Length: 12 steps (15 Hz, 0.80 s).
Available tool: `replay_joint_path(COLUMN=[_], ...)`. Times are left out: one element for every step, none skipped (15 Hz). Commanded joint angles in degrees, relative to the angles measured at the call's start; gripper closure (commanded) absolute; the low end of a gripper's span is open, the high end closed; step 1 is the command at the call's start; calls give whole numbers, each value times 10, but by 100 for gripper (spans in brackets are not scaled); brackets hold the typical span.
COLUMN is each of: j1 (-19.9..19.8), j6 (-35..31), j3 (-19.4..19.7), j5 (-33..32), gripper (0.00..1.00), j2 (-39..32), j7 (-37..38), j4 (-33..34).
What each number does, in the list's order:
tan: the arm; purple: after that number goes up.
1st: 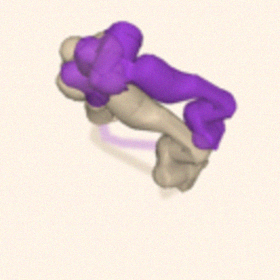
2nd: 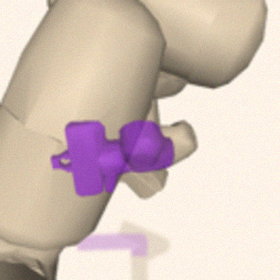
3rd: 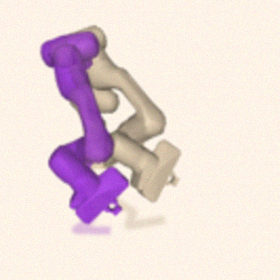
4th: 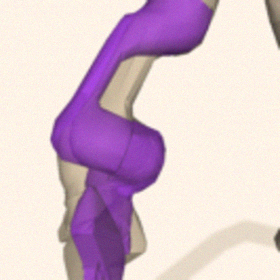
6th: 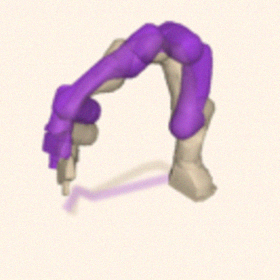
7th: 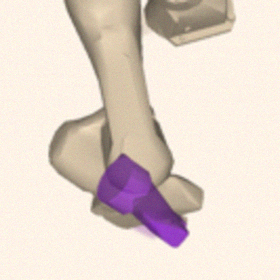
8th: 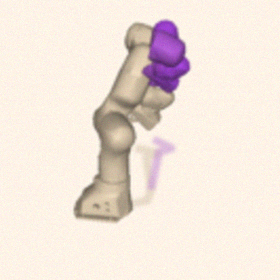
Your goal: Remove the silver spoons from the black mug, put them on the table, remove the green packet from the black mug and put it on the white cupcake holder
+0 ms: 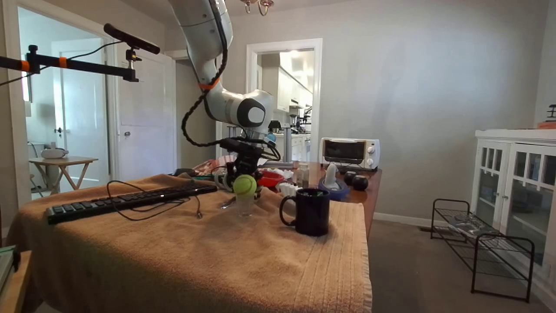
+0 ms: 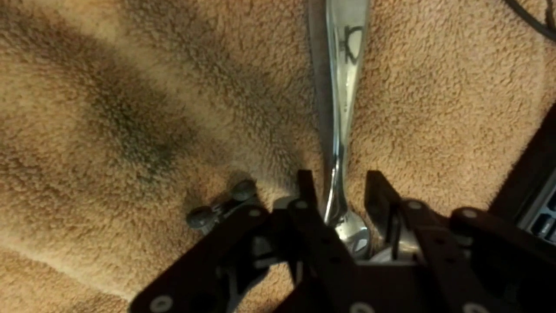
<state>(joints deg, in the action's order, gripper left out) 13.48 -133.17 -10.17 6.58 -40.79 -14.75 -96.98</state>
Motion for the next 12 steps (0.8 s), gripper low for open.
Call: replay_joint_path(j1=[-8, -7, -3, -1, 3, 7, 14, 19, 23, 28, 36, 48], j6=[25, 22, 16, 14, 12, 15, 6, -8, -19, -30, -38, -37], j3=[-10, -9, -6, -3, 0, 5, 13, 19, 24, 30, 39, 54], j5=[-16, -17, -22, -27, -35, -46, -62, -76, -89, -104, -122, -144], gripper=[32, 23, 16, 8, 2, 0, 0, 0, 0, 0, 0, 0], j2=[-9, -4, 6, 12, 24, 36, 51, 68, 83, 100, 121, 143], j7=[14, 15, 19, 23, 31, 39, 53, 70, 86, 105, 134, 178], j4=[23, 22, 17, 16, 11, 8, 0, -11, -19, -30, -42, -58])
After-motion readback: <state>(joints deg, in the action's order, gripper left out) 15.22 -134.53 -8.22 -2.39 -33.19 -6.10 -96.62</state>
